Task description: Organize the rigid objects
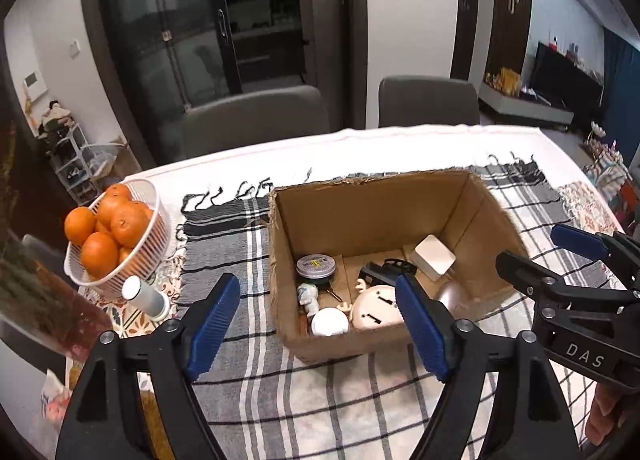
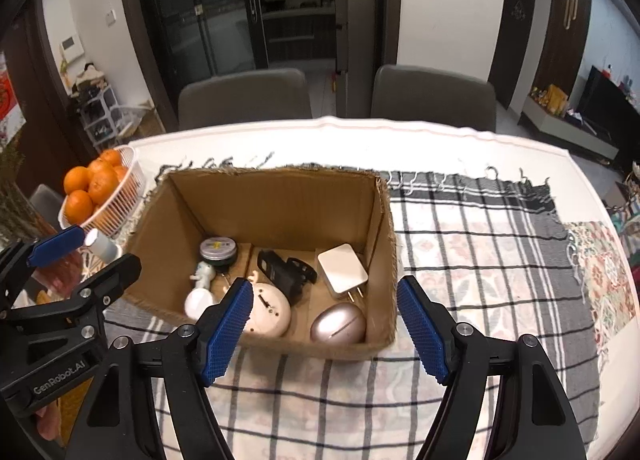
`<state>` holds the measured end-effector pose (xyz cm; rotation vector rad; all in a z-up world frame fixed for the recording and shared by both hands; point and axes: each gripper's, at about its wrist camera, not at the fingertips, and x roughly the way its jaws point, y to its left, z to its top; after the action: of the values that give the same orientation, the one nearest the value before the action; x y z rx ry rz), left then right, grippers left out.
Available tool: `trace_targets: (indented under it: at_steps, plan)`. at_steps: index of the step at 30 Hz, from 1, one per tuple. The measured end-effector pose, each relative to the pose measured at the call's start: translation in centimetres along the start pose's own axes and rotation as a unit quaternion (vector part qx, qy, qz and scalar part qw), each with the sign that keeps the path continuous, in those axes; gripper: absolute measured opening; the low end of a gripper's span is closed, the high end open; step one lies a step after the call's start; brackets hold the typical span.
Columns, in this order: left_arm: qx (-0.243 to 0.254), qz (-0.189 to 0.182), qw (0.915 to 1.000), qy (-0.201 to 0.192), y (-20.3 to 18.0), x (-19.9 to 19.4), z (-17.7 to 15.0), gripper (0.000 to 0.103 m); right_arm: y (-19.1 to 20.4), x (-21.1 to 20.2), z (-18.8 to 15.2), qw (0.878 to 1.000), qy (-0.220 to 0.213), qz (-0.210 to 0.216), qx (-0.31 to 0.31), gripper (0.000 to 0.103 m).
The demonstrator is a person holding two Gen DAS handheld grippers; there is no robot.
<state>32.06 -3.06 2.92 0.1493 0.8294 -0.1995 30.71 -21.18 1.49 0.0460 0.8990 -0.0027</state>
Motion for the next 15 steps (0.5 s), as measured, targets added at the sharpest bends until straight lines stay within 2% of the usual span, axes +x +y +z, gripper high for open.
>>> trace_targets:
  at_steps: [15]
  plan:
    - [-0.040,0.050,0.9931,-0.098,0.2,-10.3,-6.1,0.099,1.2,-10.7,-6.1,0.994,-0.101,-0.041,0.020,0.085]
